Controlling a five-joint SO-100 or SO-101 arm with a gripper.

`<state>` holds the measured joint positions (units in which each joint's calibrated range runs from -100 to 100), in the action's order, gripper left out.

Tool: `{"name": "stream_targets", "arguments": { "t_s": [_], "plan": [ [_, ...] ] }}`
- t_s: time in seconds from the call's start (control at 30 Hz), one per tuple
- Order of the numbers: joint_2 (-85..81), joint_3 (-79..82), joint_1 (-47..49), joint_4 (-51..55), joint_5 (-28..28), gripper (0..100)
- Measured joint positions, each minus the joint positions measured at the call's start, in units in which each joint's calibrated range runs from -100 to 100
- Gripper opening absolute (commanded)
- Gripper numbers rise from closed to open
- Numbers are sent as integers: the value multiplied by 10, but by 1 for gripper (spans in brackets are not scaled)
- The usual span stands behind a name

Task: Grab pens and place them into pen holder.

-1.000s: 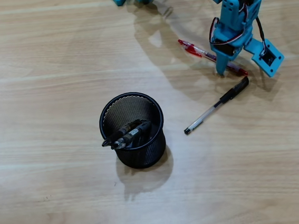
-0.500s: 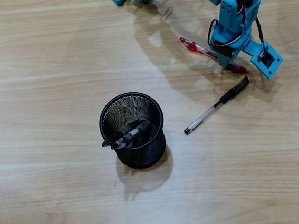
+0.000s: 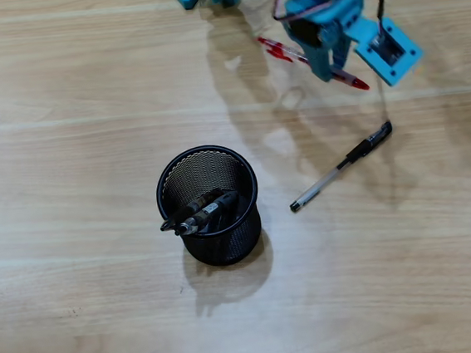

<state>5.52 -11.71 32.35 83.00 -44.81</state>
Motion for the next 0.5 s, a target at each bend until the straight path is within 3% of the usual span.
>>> {"name": "stream_targets", "arguments": {
  "t_s": [0.27, 0.5],
  "plan": [
    [-171, 57, -106, -7, 25, 2],
    [-232, 57, -161, -150, 36, 2]
  ]
}}
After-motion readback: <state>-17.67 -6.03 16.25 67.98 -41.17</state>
